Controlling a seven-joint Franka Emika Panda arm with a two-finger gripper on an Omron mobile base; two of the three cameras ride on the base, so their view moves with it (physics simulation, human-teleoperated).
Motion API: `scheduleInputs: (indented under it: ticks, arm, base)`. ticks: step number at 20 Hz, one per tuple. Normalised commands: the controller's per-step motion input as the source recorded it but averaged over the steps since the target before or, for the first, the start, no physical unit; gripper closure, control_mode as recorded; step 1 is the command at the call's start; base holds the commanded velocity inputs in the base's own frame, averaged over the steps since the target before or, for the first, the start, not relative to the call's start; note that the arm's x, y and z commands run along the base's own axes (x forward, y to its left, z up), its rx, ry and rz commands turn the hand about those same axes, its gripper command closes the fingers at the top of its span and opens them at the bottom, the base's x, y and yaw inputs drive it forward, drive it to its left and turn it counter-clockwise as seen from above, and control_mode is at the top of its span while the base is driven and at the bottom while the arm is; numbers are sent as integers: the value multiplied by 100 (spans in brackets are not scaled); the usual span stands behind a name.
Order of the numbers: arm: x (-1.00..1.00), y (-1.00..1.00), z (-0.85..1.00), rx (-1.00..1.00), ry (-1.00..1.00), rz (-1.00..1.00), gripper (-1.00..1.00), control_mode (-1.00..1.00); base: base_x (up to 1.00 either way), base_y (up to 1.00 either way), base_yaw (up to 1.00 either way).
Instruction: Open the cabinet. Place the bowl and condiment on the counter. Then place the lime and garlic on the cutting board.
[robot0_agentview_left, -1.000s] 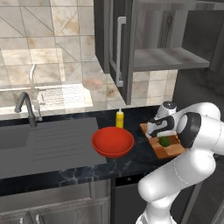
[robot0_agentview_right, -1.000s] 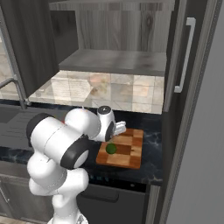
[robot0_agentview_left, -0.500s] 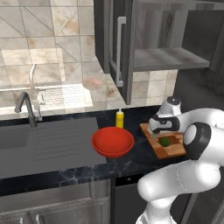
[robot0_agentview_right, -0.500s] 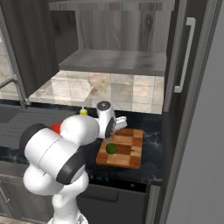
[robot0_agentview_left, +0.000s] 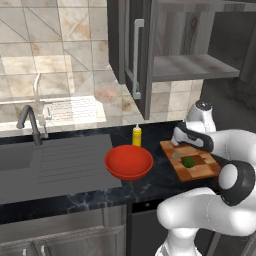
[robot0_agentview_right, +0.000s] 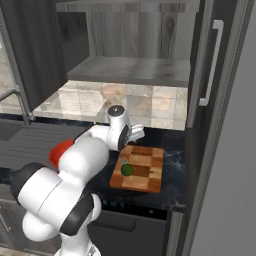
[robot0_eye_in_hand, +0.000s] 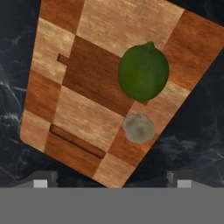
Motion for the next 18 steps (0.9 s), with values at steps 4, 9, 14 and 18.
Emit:
scheduleInputs:
  ticks: [4,9,14,18]
  arm:
    - [-32,0,41,0,0,0,-100,-100]
    - [-33,2,43,0,0,0,-100,-100]
    - [-32,5,40,0,0,0,-100,-100]
    - [-31,6,36,0,0,0,-100,-100]
  base:
    - [0,0,0]
    - [0,0,0]
    - [0,0,0]
    - [0,0,0]
